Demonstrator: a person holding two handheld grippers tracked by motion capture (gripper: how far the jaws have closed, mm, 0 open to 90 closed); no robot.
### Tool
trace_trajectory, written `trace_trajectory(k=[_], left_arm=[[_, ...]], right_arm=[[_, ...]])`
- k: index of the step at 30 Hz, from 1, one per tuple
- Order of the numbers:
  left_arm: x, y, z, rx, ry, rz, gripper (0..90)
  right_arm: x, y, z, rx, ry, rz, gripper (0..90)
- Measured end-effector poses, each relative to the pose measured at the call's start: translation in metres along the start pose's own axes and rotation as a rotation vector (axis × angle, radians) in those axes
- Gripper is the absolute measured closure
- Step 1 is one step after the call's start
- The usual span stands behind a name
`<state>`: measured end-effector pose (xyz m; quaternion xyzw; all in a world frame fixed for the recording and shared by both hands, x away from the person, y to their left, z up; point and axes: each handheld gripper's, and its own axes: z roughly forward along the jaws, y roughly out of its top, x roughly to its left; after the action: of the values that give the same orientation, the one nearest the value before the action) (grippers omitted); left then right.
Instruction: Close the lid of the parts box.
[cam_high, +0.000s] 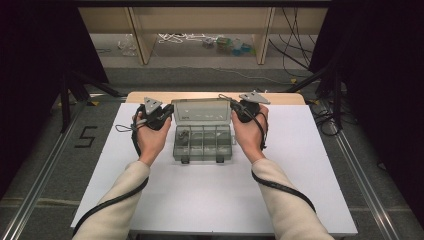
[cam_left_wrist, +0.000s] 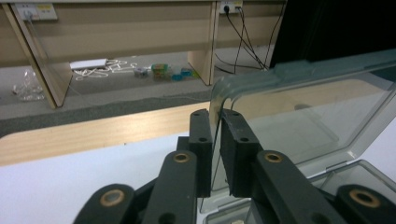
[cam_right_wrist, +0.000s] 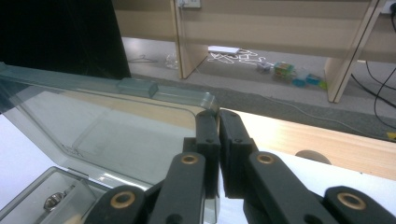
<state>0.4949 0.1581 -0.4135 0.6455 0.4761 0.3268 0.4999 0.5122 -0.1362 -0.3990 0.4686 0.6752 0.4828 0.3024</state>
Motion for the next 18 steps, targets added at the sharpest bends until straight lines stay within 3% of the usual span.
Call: trace_trajectory(k=[3, 11, 18], left_arm=[[-0.0016, 0.0041, -0.0004, -0.009, 0.011, 0.026, 80.9], [-0.0040, 0.0075, 0.0022, -0.009, 0.017, 0.029, 79.6], [-0.0065, 0.0072, 0.0017, -0.006, 0.042, 0.060, 85.1]], right_arm=[[0.0008, 0.0003, -0.0007, 0.004, 0.000, -0.001, 87.9], [0.0015, -0.0018, -0.0031, -0.004, 0.004, -0.006, 87.6], [0.0012, -0.0034, -0.0041, -0.010, 0.002, -0.016, 87.6]])
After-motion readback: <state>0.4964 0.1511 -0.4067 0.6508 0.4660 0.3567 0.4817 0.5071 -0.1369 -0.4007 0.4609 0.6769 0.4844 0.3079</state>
